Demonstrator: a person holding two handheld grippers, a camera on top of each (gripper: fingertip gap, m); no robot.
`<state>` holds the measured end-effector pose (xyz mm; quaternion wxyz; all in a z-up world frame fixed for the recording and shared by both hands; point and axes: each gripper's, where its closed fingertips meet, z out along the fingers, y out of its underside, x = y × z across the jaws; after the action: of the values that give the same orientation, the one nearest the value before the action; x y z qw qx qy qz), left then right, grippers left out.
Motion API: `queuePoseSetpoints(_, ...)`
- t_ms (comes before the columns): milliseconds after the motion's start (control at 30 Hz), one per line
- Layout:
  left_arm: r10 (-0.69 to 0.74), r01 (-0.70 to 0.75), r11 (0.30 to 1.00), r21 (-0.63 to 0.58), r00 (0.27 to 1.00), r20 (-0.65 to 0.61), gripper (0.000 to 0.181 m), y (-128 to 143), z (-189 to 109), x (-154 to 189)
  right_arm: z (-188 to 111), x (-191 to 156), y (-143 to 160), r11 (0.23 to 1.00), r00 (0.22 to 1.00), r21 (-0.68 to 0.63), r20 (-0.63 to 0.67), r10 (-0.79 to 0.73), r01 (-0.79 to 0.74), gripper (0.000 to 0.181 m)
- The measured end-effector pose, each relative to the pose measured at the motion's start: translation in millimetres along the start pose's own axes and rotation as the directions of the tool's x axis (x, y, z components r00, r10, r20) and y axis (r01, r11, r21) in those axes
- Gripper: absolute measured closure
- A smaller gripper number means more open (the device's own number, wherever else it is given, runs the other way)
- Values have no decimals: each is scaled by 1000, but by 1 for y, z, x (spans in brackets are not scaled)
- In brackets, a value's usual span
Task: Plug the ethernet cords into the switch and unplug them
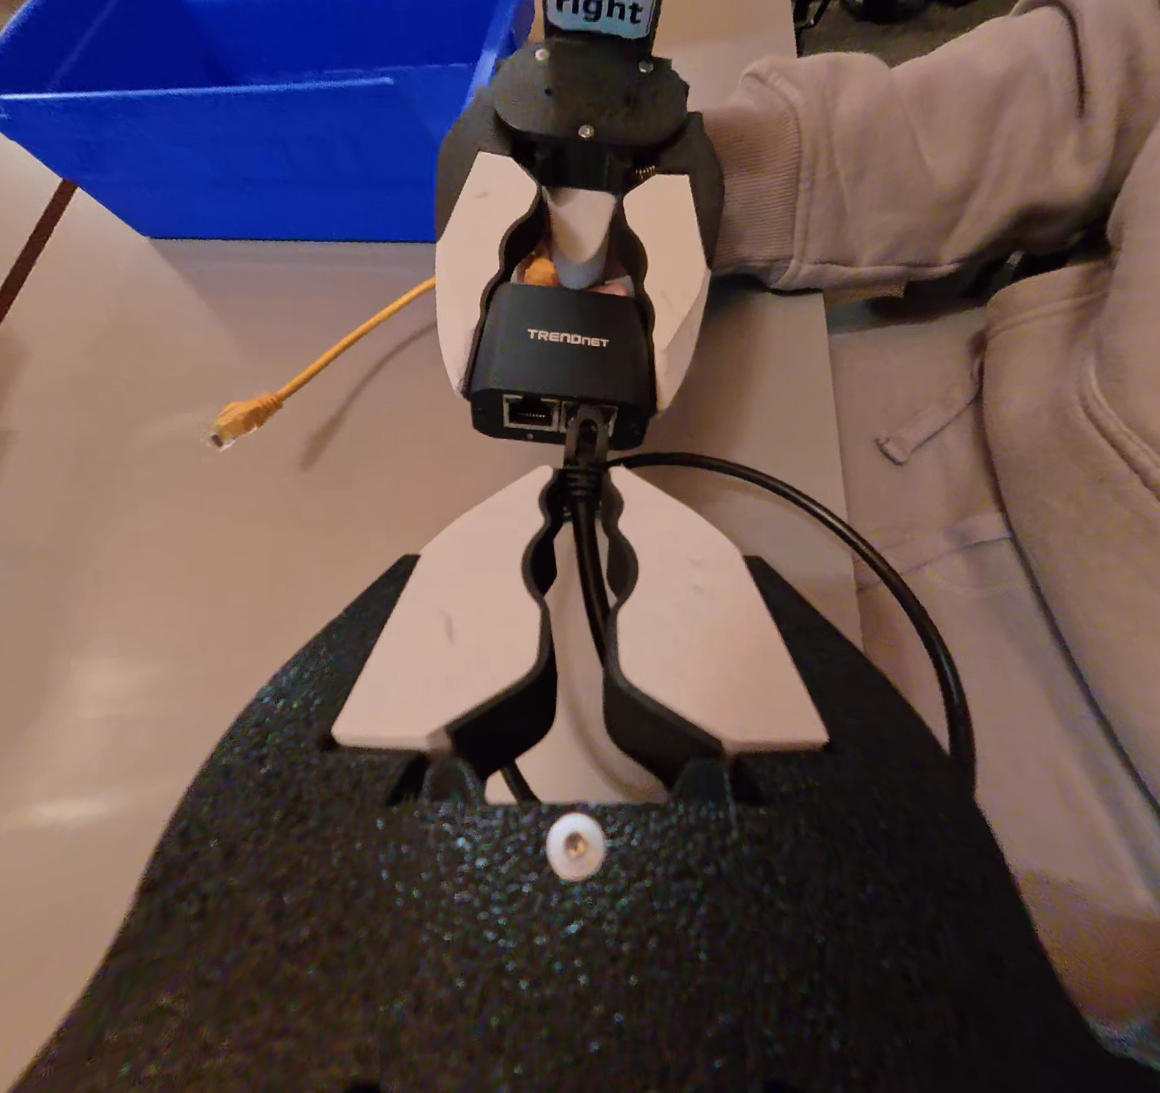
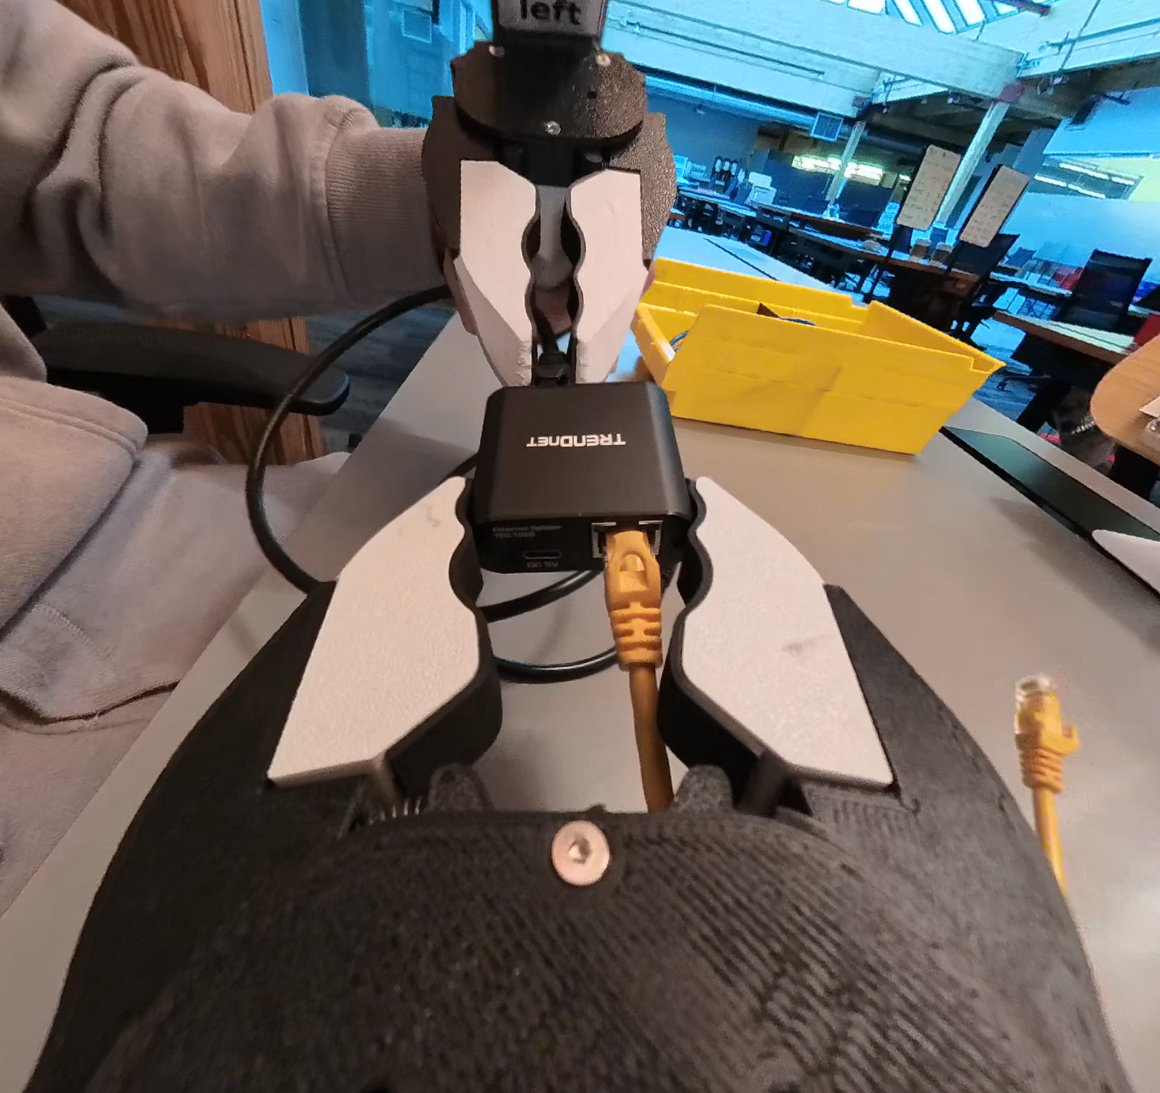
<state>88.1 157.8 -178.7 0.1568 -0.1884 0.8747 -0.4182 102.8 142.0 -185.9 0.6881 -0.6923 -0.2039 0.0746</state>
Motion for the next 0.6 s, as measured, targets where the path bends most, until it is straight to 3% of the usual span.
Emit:
queuePoseSetpoints(100, -6, 5, 999, 33, 1000, 19, 171, -5, 3, -3, -4, 3, -4, 999, 1000, 32, -15, 13, -13, 120)
queuePoseSetpoints(233, -67, 57, 983, 176, 996, 53, 169, -22, 8, -10, -14, 11, -13, 992, 998, 119, -49, 50, -44, 120)
queuePoseSetpoints(333, -66, 34, 983, 183, 983, 173, 152, -27, -6, -24, -12, 14, -10, 994, 996, 99, -81, 44, -36, 120)
queuePoseSetpoints(467, -159, 46, 937, 347, 938, 306, 145, -37, -73, -51, -13, 18, -11, 993, 994, 108, -96, 55, -44, 120)
queuePoseSetpoints(533, -246, 89, 943, 320, 833, 496, 147, -8, -119, -90, -14, 16, -12, 993, 995, 114, -81, 53, -43, 120)
queuePoseSetpoints(600, -307, 195, 951, 238, 664, 681, 147, 43, -168, -130, -14, 16, -12, 993, 995, 114, -84, 51, -42, 120)
